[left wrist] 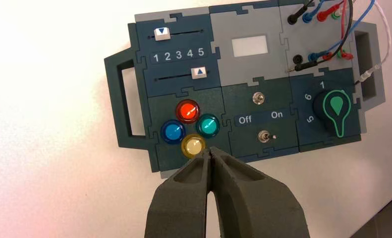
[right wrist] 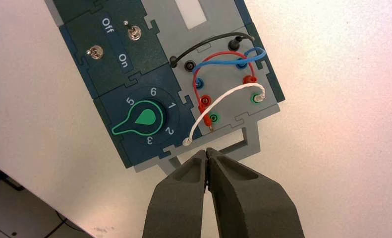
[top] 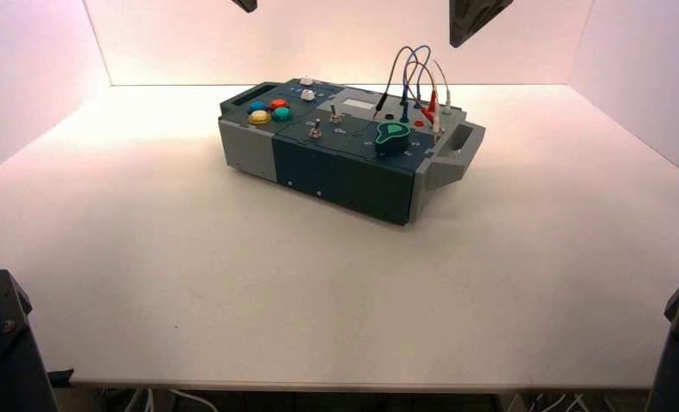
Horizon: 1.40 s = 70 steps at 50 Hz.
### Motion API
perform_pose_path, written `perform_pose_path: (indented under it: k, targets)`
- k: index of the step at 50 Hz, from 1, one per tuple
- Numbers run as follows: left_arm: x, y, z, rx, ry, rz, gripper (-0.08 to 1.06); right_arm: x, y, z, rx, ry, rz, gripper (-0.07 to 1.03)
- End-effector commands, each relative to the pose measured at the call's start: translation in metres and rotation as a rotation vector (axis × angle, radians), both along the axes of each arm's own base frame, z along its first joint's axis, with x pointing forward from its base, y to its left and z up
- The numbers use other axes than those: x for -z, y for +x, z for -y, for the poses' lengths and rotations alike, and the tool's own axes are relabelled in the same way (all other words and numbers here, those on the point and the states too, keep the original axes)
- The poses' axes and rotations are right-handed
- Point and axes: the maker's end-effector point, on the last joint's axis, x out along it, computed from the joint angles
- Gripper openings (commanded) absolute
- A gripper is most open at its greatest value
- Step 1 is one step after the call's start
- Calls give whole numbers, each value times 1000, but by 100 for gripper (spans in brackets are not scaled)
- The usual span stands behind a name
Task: Open left gripper.
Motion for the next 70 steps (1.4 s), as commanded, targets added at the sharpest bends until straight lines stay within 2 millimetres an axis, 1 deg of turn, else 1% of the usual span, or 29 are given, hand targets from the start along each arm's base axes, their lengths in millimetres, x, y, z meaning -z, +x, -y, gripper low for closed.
perform_pose_path:
  k: [1,18,28,34,36,37,39,40,43,44,46,51,56,70]
  targets:
    - [-14,2,-1,0,-11,36,-3,-10,3,-2,-4,13,32,-2]
    - [-11,1,0,1,-8,29,-3,-10,2,-2,-4,12,29,-2]
    - [-6,2,-1,-10,-9,13,-3,-14,2,-2,-4,16,41,-2]
    - [-8,4,0,-24,-14,16,-1,-14,2,-2,-4,16,41,-2]
    - [-8,4,0,-24,-14,16,2,-13,2,-2,-4,15,39,-2]
    - [-8,4,1,-23,-16,17,6,-13,1,-3,-7,15,39,-2]
    - [-10,5,1,-24,-16,21,18,-13,1,-3,-7,15,39,-2]
    - [-11,5,1,-26,-17,21,21,-14,2,-2,-4,16,41,-2]
    - [-14,7,2,-24,-19,32,44,-13,2,-2,-4,15,39,-2]
    - [-14,7,2,-24,-19,30,49,-13,2,-2,-4,15,39,-2]
    - [-14,8,2,-24,-20,33,64,-13,2,-2,-2,15,39,-2]
    - [-13,8,1,-24,-18,29,86,-13,2,-2,-4,15,39,-2]
    - [-13,9,2,-24,-20,36,93,-14,2,-2,-4,16,41,-2]
    - [-17,10,2,-25,-22,52,93,-13,2,-2,-4,15,39,-2]
